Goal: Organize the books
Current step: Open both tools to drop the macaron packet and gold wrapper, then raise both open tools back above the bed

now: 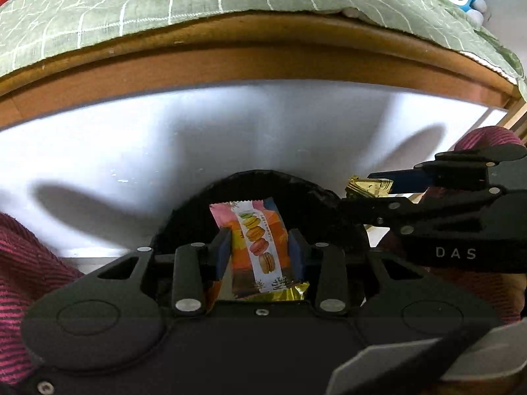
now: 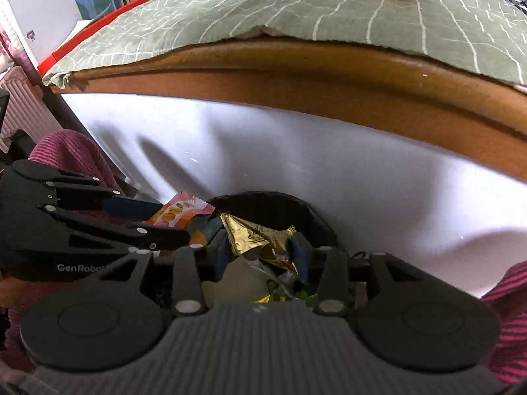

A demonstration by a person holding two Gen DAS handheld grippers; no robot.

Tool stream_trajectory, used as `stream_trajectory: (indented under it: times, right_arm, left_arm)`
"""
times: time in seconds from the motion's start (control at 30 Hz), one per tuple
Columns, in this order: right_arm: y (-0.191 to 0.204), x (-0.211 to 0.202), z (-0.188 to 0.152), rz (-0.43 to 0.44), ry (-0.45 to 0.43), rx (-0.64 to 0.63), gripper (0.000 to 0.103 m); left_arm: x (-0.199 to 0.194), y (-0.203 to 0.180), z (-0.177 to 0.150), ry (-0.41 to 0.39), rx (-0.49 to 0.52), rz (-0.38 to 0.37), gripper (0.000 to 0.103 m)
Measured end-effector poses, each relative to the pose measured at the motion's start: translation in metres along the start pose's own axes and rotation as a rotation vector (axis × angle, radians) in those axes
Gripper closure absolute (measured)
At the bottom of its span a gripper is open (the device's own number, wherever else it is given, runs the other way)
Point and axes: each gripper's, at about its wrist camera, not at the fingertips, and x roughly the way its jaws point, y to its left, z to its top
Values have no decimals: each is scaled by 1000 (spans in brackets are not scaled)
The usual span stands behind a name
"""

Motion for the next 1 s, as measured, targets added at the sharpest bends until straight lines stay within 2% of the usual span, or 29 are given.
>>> stream_trajectory:
  times: [0.13,0.5,0.67,0.87,1.0]
  right_arm:
    - [-1,1,0,4,-2,-7,41]
    - [-1,-5,1,9,-10,-11,34]
    - [-1,-9,2,14,-21,-19,27]
    - [-5,-17,5,6,-38,-22,25]
    - [-7,-34,13,9,-82,-44,25]
  left_arm:
    - [0,-3,3,-5,2,8,66]
    - [-9,-2,7,-24,0,28,56]
    - [-15,1,8,-40,-3,38,53]
    - [-23,3,10,-63,-4,36,52]
    - [-39,0,15,-101,15,16,50]
